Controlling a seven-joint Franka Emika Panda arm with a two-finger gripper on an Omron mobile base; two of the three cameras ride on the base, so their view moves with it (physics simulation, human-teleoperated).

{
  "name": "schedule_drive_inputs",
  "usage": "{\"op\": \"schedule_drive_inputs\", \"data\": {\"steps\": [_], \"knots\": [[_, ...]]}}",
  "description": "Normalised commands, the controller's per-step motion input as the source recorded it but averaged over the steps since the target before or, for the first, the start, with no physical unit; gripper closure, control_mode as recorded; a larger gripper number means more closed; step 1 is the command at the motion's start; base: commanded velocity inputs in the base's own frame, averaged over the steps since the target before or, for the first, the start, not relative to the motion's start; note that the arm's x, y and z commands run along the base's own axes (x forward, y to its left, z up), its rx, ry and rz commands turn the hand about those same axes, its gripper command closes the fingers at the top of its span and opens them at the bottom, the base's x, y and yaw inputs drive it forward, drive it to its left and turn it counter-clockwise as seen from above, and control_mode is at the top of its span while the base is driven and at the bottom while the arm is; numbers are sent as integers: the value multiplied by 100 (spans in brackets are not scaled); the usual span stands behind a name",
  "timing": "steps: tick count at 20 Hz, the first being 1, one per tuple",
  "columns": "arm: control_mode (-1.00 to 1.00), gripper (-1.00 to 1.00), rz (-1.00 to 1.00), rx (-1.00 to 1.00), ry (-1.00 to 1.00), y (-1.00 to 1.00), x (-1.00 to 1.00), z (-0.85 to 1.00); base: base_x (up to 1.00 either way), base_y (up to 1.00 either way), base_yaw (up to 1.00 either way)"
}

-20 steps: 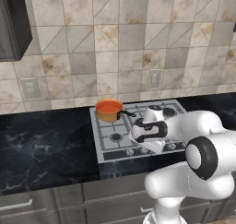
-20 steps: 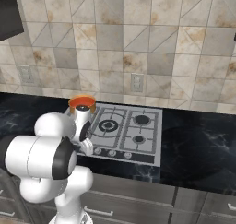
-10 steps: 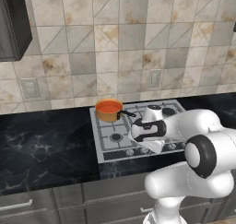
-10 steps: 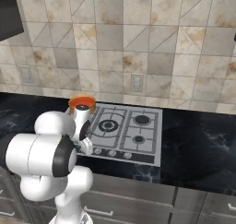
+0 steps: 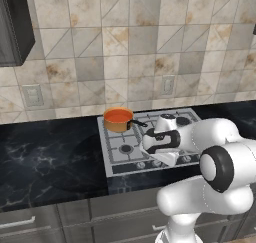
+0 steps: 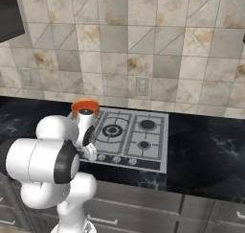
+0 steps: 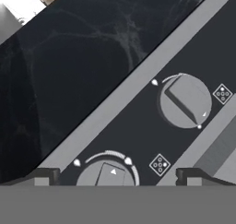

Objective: Wait until the marinara sauce is simmered to a deep red color and then turn off the stove.

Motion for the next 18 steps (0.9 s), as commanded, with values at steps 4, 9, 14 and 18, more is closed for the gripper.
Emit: {"op": "schedule_drive_inputs", "data": {"steps": [4,9,14,18], "knots": [[-100,-100,0,0,0,-6,0,-2,0,0,0],[-100,-100,0,0,0,-5,0,-2,0,0,0],[-100,-100,0,0,0,0,0,0,0,0,0],[-100,-100,0,0,0,0,0,0,0,0,0]]}}
